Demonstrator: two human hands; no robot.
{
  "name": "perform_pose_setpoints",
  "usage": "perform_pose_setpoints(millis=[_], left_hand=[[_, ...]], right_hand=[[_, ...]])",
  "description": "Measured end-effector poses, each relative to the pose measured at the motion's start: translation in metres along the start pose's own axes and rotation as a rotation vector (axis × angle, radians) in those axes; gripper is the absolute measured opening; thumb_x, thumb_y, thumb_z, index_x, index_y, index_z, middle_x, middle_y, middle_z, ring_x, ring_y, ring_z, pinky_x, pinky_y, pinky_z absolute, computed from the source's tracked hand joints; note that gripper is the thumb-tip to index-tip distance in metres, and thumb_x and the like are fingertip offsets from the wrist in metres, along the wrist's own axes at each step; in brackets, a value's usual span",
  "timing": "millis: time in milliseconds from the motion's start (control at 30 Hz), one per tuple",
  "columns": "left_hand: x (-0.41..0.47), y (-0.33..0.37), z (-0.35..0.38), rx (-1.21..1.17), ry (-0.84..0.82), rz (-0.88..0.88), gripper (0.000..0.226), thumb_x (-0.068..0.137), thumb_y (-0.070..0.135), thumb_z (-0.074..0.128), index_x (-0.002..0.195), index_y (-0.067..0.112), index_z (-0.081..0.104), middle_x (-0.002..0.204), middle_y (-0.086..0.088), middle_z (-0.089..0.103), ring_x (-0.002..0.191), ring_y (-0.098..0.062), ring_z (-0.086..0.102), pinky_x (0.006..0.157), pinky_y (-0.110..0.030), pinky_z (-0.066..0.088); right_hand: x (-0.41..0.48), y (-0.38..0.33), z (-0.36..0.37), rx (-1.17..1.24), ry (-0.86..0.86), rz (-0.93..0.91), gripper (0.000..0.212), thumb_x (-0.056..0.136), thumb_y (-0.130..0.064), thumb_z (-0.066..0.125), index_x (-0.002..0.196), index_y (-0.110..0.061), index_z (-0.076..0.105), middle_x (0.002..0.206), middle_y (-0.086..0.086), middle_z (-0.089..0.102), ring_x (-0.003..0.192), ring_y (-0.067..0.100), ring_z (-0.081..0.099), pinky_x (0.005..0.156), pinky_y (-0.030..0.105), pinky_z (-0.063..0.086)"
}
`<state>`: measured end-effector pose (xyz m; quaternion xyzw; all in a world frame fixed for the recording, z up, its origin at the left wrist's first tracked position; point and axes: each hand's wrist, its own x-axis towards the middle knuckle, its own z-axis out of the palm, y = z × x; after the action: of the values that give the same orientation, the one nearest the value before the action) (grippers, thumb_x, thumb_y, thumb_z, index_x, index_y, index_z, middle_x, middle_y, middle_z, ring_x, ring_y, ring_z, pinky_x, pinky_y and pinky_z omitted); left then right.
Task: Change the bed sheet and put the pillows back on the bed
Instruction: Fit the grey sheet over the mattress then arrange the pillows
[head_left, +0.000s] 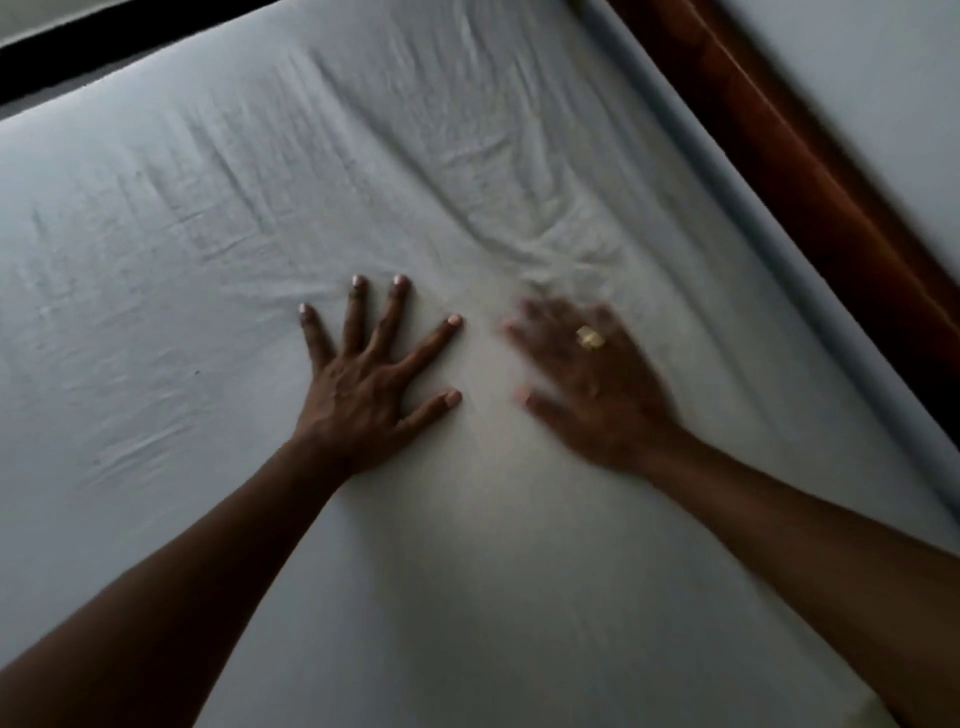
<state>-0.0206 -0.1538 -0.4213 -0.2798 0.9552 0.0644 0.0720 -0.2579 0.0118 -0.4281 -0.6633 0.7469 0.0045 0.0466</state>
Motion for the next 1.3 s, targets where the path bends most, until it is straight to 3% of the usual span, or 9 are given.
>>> perform_pose_setpoints(millis=[200,367,600,767,867,1000,1067,1167,1300], left_hand=[[0.063,0.021,-0.004,-0.019,0.016,-0.108,0.07,0.095,0.078,0.023,0.154,0.055,-0.008,0.168,-0.002,-0.017,0.153,-0.038,-0.017,0.111,-0.077,0.001],[0.079,0.027,-0.011,-0.028,0.001,-0.133,0.071,0.092,0.078,0.021,0.154,0.055,-0.007,0.168,-0.002,-0.018,0.153,-0.037,-0.019,0.111,-0.078,0.0],[0.14,0.028,-0.017,-0.051,0.051,-0.166,0.069,0.093,0.08,0.022,0.152,0.058,-0.006,0.169,0.003,-0.015,0.153,-0.036,-0.019,0.112,-0.077,-0.003],[0.195,0.023,-0.02,-0.079,0.048,-0.135,0.071,0.091,0.081,0.021,0.156,0.054,0.008,0.169,0.007,-0.009,0.155,-0.032,-0.013,0.115,-0.073,-0.005],[0.194,0.0,-0.032,-0.232,0.105,-0.05,0.069,0.093,0.062,0.037,0.158,0.043,0.02,0.169,0.003,0.01,0.157,-0.025,-0.002,0.121,-0.064,0.002],[0.136,-0.043,-0.033,-0.253,0.332,-0.565,0.071,0.091,0.054,0.039,0.155,0.025,0.034,0.162,-0.01,0.034,0.15,-0.036,0.025,0.119,-0.059,0.021],[0.131,-0.054,-0.03,-0.186,0.181,-0.69,0.071,0.094,0.066,0.029,0.158,0.038,0.021,0.168,-0.011,0.013,0.153,-0.041,0.008,0.117,-0.067,0.011],[0.169,-0.066,-0.029,-0.146,0.096,-0.575,0.066,0.094,0.077,0.017,0.154,0.056,-0.003,0.169,-0.007,-0.012,0.151,-0.044,-0.016,0.112,-0.076,-0.005],[0.222,-0.087,-0.041,-0.122,0.079,-0.473,0.07,0.088,0.086,0.012,0.15,0.061,-0.01,0.168,-0.003,-0.018,0.149,-0.045,-0.024,0.107,-0.081,-0.008]], right_hand=[[0.061,0.115,-0.016,0.119,0.115,0.703,0.066,0.099,-0.057,0.023,0.159,-0.031,0.026,0.168,0.01,0.02,0.153,0.033,0.021,0.121,0.058,0.018],[0.066,0.069,-0.014,0.022,0.053,0.003,0.067,0.101,-0.058,0.03,0.162,-0.033,0.017,0.171,0.001,0.009,0.157,0.025,0.009,0.123,0.054,0.013],[0.124,0.128,-0.014,0.185,0.091,0.729,0.075,0.098,-0.058,0.032,0.163,-0.027,0.01,0.169,0.015,0.009,0.154,0.037,0.014,0.123,0.059,0.014],[0.134,0.091,-0.022,0.068,0.076,-0.075,0.068,0.101,-0.048,0.036,0.163,-0.029,0.013,0.17,0.002,0.011,0.157,0.024,0.011,0.123,0.053,0.014],[0.167,0.122,-0.015,0.062,0.069,0.196,0.067,0.1,-0.054,0.03,0.162,-0.032,0.015,0.17,-0.003,0.011,0.156,0.024,0.013,0.122,0.055,0.016],[0.233,0.103,-0.031,0.099,0.014,0.548,0.083,0.099,-0.057,0.031,0.162,-0.01,0.006,0.169,0.016,-0.001,0.156,0.033,0.001,0.125,0.055,0.002],[0.255,0.072,-0.039,0.078,0.052,0.289,0.083,0.098,-0.056,0.035,0.163,-0.013,0.007,0.169,0.016,-0.001,0.156,0.033,0.0,0.125,0.054,-0.001],[0.276,0.069,-0.033,0.026,-0.009,-0.298,0.072,0.098,-0.065,0.028,0.162,-0.038,0.011,0.171,-0.003,0.006,0.157,0.022,0.005,0.124,0.053,0.002],[0.335,0.125,-0.028,0.105,0.022,0.165,0.068,0.098,-0.065,0.021,0.161,-0.04,0.011,0.17,-0.008,0.005,0.157,0.024,0.004,0.123,0.058,0.003]])
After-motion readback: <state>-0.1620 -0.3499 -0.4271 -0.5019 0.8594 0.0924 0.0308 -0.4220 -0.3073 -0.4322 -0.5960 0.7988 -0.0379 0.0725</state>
